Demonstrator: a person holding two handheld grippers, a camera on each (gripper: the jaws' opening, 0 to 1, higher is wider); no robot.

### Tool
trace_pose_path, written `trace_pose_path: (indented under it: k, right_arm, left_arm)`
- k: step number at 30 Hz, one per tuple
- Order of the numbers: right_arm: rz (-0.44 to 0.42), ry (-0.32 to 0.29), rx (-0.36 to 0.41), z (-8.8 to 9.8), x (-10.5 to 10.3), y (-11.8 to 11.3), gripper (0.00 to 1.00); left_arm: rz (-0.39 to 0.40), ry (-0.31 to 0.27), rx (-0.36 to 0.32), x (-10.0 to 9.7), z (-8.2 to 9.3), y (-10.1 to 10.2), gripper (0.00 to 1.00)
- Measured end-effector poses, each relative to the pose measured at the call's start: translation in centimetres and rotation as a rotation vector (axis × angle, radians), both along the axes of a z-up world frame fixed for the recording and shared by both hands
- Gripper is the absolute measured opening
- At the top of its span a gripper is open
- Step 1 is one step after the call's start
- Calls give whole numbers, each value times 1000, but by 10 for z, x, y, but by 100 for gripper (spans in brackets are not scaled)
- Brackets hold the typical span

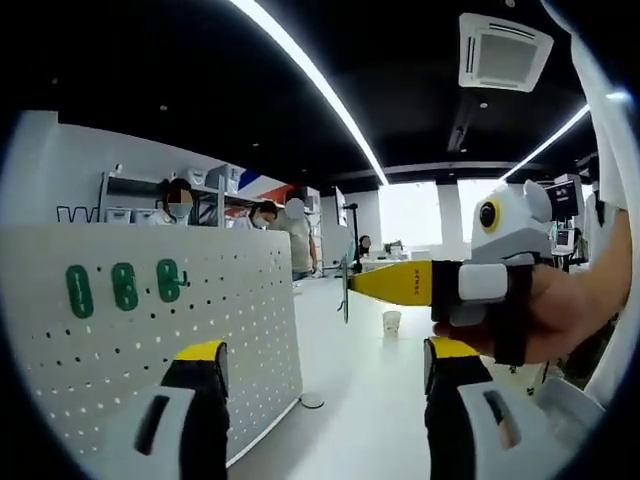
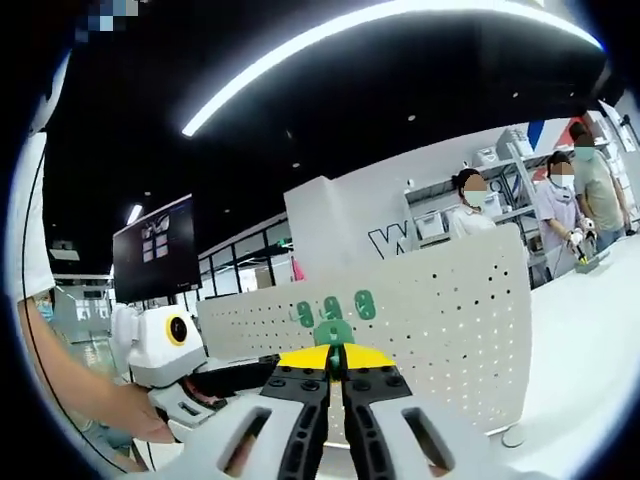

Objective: Insert the hook assembly into the mounting plate slot until the hook locks in place.

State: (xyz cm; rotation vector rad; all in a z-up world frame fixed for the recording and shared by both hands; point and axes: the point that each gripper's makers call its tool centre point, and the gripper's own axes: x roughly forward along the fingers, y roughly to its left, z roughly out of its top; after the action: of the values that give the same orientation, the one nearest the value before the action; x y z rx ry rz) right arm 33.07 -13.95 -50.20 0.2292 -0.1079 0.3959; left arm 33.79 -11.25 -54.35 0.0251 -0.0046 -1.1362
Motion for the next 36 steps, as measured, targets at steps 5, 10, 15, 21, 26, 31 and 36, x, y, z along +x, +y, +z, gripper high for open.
trace_pose_path:
  k: [5, 10, 15, 21, 26, 31, 36]
  right_arm:
    - [-16, 1, -37, 1, 8, -3, 1]
    - [-49, -10, -93, 5, 15, -11, 1]
    - [-67, -16, -119, 9, 21, -19, 1]
    - [-79, -16, -136, 9, 28, -23, 1]
    - [-87, -19, -144, 10, 34, -23, 1]
    - [-92, -26, -153, 13, 43, -23, 1]
    - [-89, -36, -165, 13, 52, -20, 1]
  left_arm:
    - [25, 7, -3, 3, -1, 10, 81]
    - [50, 14, -3, 2, -4, 20, 81]
    - [74, 16, -2, 3, -5, 31, 80]
    - [98, 16, 3, 1, -8, 45, 80]
    - [126, 24, 0, 2, -10, 58, 79]
    - [147, 29, -3, 1, -12, 68, 79]
    - [172, 41, -10, -1, -16, 80, 79]
